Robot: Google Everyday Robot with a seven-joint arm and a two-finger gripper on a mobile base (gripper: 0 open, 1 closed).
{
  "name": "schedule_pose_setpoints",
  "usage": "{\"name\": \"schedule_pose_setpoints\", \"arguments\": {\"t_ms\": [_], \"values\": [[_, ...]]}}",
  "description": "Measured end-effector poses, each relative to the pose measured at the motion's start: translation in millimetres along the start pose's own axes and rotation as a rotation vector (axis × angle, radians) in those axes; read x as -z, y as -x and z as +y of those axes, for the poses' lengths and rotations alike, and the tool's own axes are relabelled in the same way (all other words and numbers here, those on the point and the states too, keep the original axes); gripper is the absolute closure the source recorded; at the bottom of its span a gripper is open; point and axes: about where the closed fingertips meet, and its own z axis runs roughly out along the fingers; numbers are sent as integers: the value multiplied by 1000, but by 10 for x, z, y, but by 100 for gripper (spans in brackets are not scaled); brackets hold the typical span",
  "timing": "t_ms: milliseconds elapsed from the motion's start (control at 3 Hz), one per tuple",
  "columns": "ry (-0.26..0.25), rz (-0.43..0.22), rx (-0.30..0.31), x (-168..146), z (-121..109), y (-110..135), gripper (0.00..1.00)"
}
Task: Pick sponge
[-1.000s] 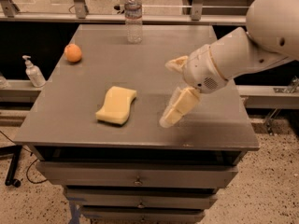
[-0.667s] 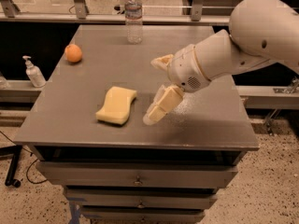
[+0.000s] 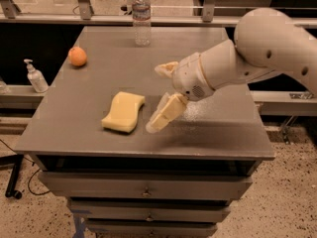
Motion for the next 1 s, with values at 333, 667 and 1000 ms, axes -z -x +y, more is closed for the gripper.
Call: {"name": "schedule_pose_setpoints", "arguments": {"t_ms": [333,667,1000], "values": [[52,-69,-18,-302,-181,-37,0],[108,-130,-48,-499,-294,-12,0],[176,-180,-88,-645,-277,108,0]]}}
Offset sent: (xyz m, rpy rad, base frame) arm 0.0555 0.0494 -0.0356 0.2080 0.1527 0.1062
